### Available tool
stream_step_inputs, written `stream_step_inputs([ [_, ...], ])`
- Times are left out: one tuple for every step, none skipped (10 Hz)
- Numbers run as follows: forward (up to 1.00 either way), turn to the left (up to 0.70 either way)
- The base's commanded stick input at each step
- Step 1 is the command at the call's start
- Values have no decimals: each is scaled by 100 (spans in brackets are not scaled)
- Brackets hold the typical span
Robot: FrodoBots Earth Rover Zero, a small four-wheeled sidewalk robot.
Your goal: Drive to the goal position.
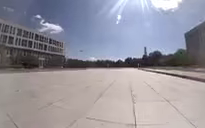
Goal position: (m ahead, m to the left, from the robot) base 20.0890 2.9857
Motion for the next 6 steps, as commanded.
stream_step_inputs([
  [70,1],
  [70,1],
  [70,1],
  [70,1],
  [70,1],
  [70,1],
])
